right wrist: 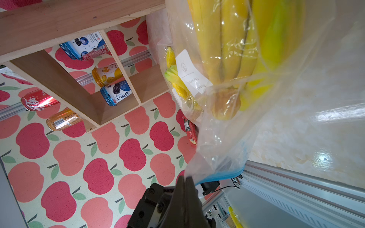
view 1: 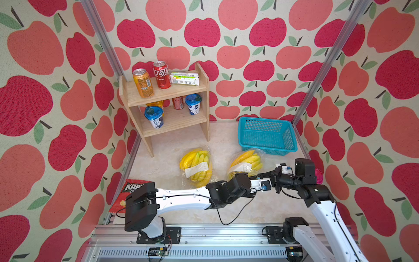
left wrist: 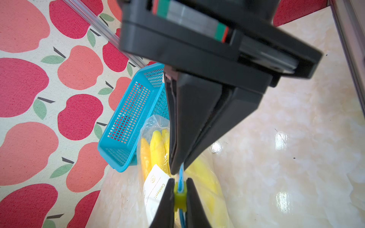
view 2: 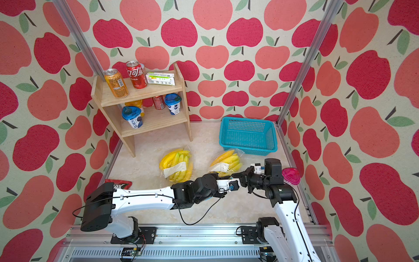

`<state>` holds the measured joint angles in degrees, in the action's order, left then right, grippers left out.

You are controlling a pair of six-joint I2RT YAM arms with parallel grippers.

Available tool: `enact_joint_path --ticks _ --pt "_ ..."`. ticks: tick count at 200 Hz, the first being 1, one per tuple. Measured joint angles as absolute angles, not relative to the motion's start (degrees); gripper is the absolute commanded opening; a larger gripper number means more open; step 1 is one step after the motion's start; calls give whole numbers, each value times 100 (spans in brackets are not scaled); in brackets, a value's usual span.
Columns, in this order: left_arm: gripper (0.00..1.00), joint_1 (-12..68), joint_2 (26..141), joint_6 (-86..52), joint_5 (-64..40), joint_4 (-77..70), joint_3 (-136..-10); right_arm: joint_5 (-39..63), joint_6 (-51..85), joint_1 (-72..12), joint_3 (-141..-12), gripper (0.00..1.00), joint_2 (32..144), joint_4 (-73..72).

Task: Open the zip-top bag and take out the banana
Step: Unzip the zipper on the zipper food storage bag.

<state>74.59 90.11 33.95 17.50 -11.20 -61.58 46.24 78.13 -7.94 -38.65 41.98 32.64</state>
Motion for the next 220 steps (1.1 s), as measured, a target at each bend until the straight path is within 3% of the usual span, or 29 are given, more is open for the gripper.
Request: enact_joint_path --ticks 136,220 --pt "5 7363 8517 3017 1990 -1125 -5649 5645 8110 403 -3944 0 3892 3312" --pt "6 7358 7214 1426 2812 207 -4427 5800 8068 674 -4191 0 4095 3262"
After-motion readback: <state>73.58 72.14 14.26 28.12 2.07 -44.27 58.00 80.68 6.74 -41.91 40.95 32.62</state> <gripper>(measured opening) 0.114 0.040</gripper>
